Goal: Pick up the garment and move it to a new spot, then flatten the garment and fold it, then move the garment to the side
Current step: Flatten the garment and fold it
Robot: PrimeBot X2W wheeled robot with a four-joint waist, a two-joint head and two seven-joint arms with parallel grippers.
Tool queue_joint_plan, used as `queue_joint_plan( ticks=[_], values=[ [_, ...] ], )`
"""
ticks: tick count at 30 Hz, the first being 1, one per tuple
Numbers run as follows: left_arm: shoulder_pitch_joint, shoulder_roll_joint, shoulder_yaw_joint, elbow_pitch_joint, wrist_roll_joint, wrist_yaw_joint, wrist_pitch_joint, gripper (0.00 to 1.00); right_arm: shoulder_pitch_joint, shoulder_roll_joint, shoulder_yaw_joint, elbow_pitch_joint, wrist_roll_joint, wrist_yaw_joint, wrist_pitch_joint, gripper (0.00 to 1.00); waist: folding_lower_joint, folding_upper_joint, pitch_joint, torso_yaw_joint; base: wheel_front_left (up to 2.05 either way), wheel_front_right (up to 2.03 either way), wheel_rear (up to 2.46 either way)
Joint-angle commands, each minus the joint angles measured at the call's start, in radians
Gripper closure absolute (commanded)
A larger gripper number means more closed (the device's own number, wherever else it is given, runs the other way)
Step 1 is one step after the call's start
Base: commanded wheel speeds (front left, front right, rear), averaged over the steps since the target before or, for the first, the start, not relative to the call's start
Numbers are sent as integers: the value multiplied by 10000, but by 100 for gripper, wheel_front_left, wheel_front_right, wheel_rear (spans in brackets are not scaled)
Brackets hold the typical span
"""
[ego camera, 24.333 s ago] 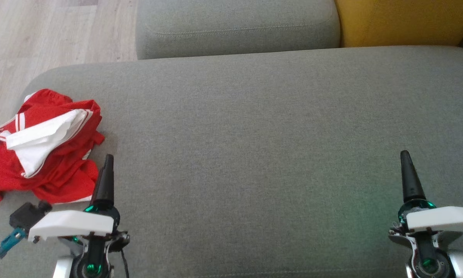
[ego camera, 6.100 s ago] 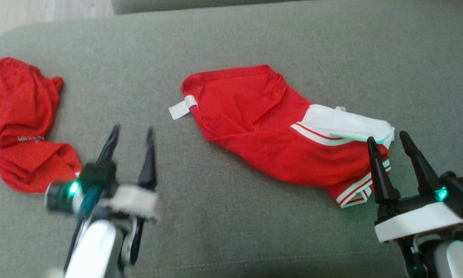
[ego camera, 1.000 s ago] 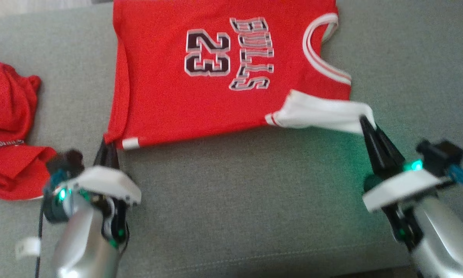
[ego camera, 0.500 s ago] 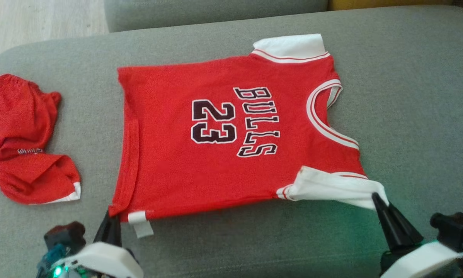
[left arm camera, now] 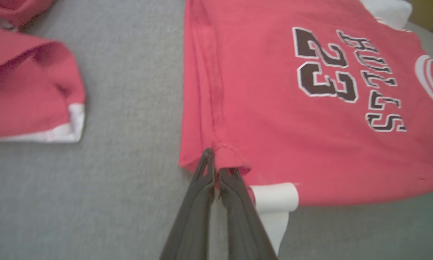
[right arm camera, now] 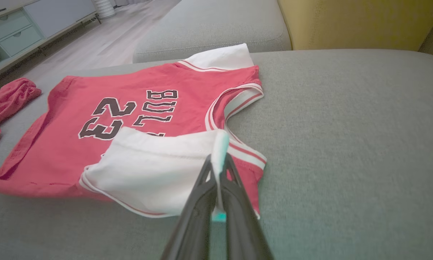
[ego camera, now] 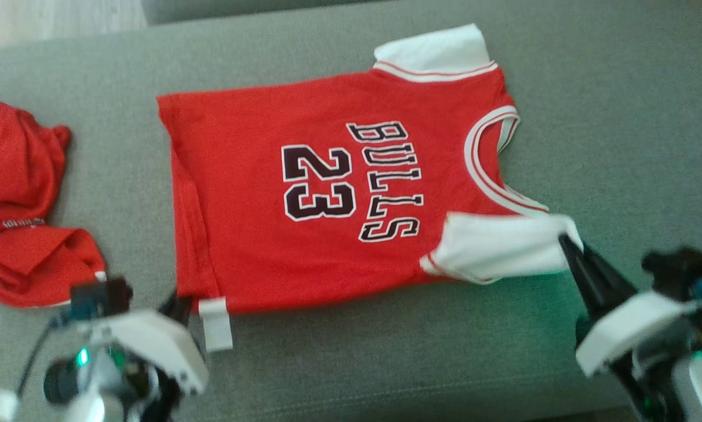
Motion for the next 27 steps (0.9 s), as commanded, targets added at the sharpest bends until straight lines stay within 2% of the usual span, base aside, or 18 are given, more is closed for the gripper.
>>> queue_joint_plan(
  ticks=[1,7,13,14,15,16,17,22,27],
  values=[
    [-973,270,450,-188,-111,-125,212,100,-766,-472,349,2,116,39,-100,100,0,-1,395,52,0,0,0],
    [-2453,552,553,441,-227,-381,516,100,-2287,-909,880,943,296,39,-392,100,0,-1,932,160,0,0,0],
    [-3786,565,314,1786,-227,-697,585,100,-3594,-1067,1422,2225,576,39,-1035,100,0,-1,1345,207,0,0,0],
    [-3928,543,257,2023,-213,-758,526,91,-3733,-1044,1498,2460,625,39,-1145,89,0,-1,1389,206,0,0,0],
    [-4046,523,207,2258,-169,-797,416,44,-3858,-1005,1575,2668,676,39,-1289,58,0,-1,1423,199,0,0,0],
    [-4134,483,171,2473,-133,-820,265,0,-3963,-951,1632,2858,722,39,-1476,16,0,-1,1442,186,0,0,0],
    [-4196,422,158,2653,-105,-830,44,0,-4041,-881,1658,3024,766,39,-1701,0,0,-1,1453,175,0,0,0],
    [-4114,48,198,3037,421,-642,-2437,0,-4048,-591,1395,3323,337,39,-3567,0,0,-1,1341,142,0,0,0],
    [-3532,-217,205,2697,1234,-29,-4931,0,-3429,-259,797,2757,-266,39,-4372,0,0,-1,990,195,0,0,0]
  ],
)
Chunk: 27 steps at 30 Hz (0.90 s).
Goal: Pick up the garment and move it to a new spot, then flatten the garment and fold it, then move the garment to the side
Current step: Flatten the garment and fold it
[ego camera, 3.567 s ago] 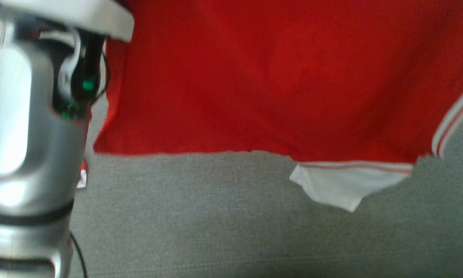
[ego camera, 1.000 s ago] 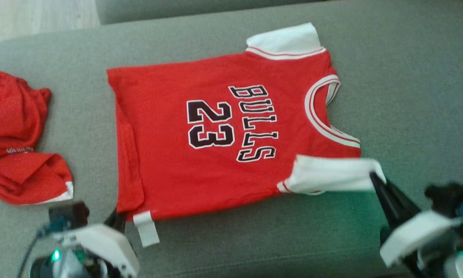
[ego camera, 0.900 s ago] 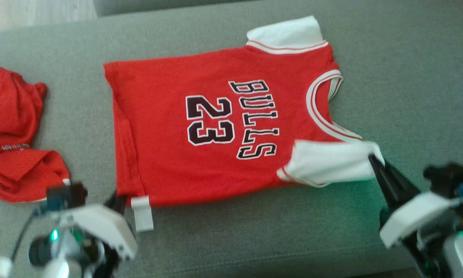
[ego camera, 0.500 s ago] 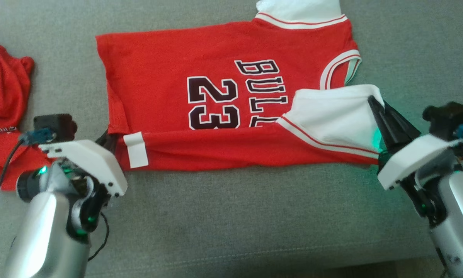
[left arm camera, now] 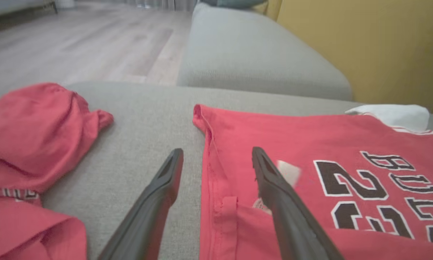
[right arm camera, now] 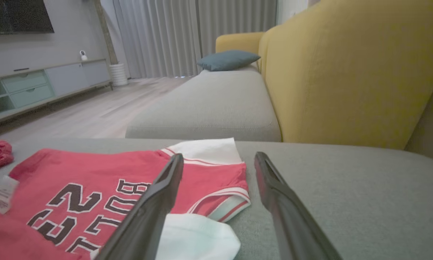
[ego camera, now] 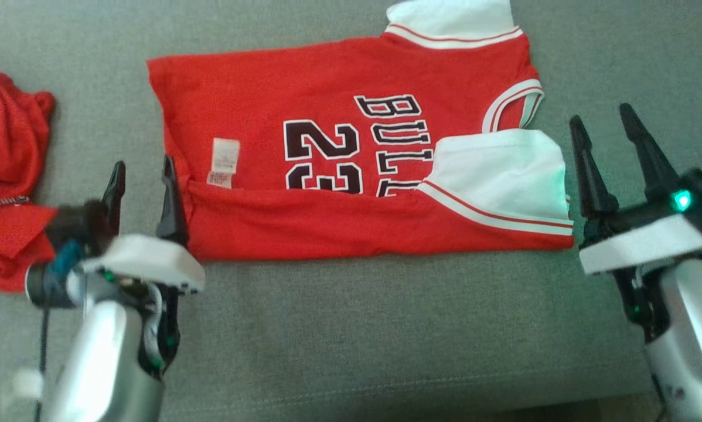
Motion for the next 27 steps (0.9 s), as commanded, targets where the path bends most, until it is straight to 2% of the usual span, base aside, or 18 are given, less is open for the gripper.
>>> queue_joint_plan(
  ticks=[1,5,13,21,27],
  values=[
    [103,123,317,-422,142,117,-328,0,397,60,1,-468,-148,39,-118,0,0,0,-176,31,0,0,0],
    [758,22,181,-961,529,405,-1037,0,1272,410,-396,-1302,-572,39,-25,0,0,0,-497,46,0,0,0],
    [2157,-46,-181,-2016,1067,736,-1329,0,2918,980,-864,-2721,-1085,39,674,0,0,0,-1026,67,0,0,0],
    [2723,-65,-301,-2186,1164,832,-1377,0,3608,1274,-1047,-3164,-1189,39,1084,0,0,0,-1242,74,0,0,0],
    [2665,-36,-342,-2023,1120,746,-1392,0,3665,1282,-1120,-3165,-1190,39,1295,0,0,0,-1229,71,0,0,0]
  ],
)
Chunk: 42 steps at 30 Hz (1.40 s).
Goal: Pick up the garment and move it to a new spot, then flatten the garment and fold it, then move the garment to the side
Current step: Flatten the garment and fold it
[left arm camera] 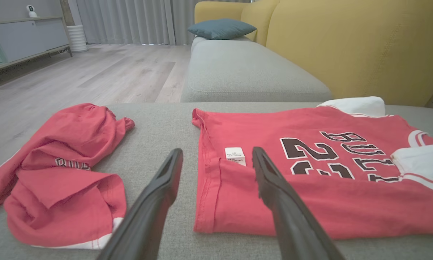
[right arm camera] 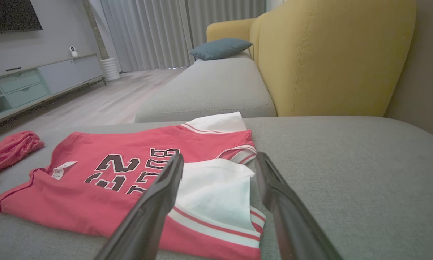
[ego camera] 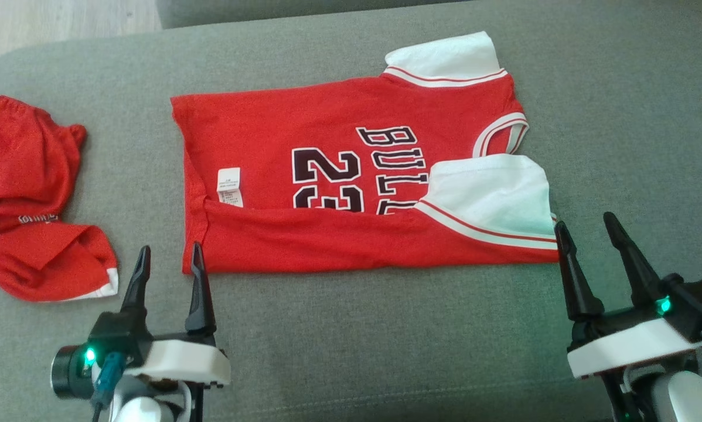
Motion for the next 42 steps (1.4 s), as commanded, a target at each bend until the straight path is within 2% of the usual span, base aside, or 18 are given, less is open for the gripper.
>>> queue_joint_plan(
  ticks=[1,10,16,22,23,24,25,26,27,28,35,42],
  values=[
    [-393,110,300,-206,22,-30,-104,0,-148,-118,137,-296,-22,39,22,0,0,-1,54,-2,0,0,0],
    [-1479,144,191,972,-339,-565,233,0,-824,-377,112,829,180,39,844,0,0,-1,953,79,0,0,0],
    [-2323,57,245,2431,-990,-1033,975,0,-1545,-420,-135,1873,423,39,1871,0,0,-1,1527,123,0,0,0],
    [-2522,-34,305,3226,-1653,-1400,1783,0,-1922,-370,17,2440,886,39,2751,0,0,-1,1632,106,0,0,0],
    [-2533,-37,277,3300,-1727,-1463,1948,15,-1985,-359,74,2501,1004,39,2882,0,0,-1,1638,110,0,0,0],
    [-2549,-27,250,3355,-1789,-1528,2086,54,-2052,-364,132,2552,1101,39,3004,0,0,-1,1643,109,0,0,0],
    [-2564,-26,232,3400,-1875,-1615,2214,79,-2125,-384,195,2603,1188,39,3104,0,0,-1,1650,110,0,0,0],
    [-2583,-12,210,3438,-1936,-1690,2318,100,-2189,-397,257,2659,1327,39,3199,4,0,-1,1651,115,0,0,0],
    [-2603,20,180,3459,-1943,-1730,2377,100,-2250,-426,295,2704,1424,39,3247,56,0,-1,1650,121,0,0,0],
    [-2609,39,151,3462,-1955,-1771,2415,100,-2298,-450,320,2746,1510,39,3270,100,0,-1,1643,135,0,0,0],
    [-2364,231,75,3106,-1907,-1768,2428,100,-2042,-504,320,2559,2013,39,3079,100,0,-1,1367,254,0,0,0],
    [-1357,645,82,2056,-1923,-1565,2897,100,-540,-337,-89,1567,2053,39,3228,100,0,-1,683,279,0,0,0]
  ],
)
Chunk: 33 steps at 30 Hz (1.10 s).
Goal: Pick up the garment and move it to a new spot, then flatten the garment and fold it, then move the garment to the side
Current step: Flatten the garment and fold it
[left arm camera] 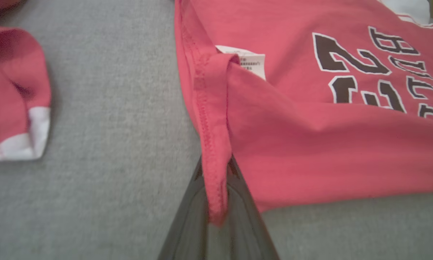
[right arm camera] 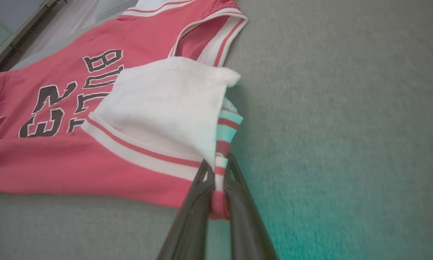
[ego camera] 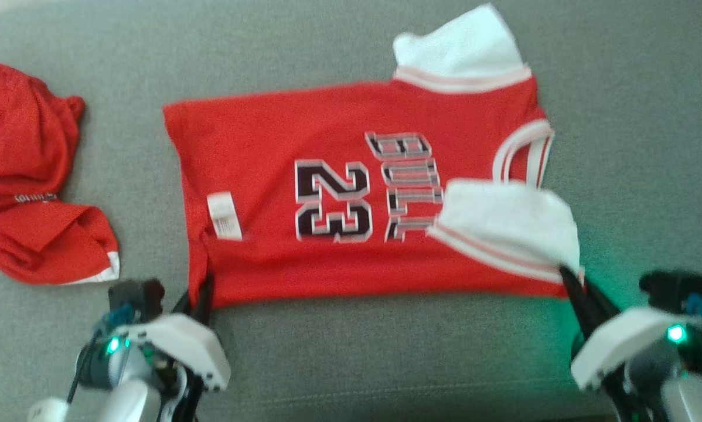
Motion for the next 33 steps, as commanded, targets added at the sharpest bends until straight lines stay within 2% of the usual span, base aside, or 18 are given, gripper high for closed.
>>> queue_joint_plan(
  ticks=[1,9,10,11,12,15,21,24,33],
  values=[
    [139,342,395,-481,-11,142,138,100,337,-32,-36,-505,-9,39,95,100,0,-1,-278,-10,0,0,0],
    [1457,552,465,-1450,-294,488,903,100,1811,534,-383,-1492,-193,39,749,100,0,-1,-871,-114,0,0,0],
    [1588,565,450,-1537,-297,527,956,100,1905,586,-416,-1552,-222,39,796,74,0,-1,-927,-125,0,0,0],
    [1697,578,451,-1593,-264,613,979,31,1985,631,-440,-1601,-250,39,846,17,0,-1,-977,-129,0,0,0],
    [1791,573,432,-1645,-238,673,988,0,2029,654,-449,-1676,-313,39,835,0,0,-1,-1021,-133,0,0,0],
    [1932,433,516,-1947,-110,968,549,0,1929,617,-474,-2057,-709,39,376,0,0,-1,-1107,-147,0,0,0],
    [1780,289,705,-2666,694,1653,-1148,0,1338,507,-502,-3080,-1613,39,-1055,0,0,-1,-1235,-174,0,0,0],
    [1556,295,727,-3093,1017,1849,-1665,0,976,409,-428,-3583,-1845,39,-1491,0,0,-1,-1268,-184,0,0,0],
    [730,445,626,-3639,1438,1998,-1653,0,295,269,-399,-4144,-1980,39,-1632,0,0,-1,-1198,-207,0,0,0]
  ],
)
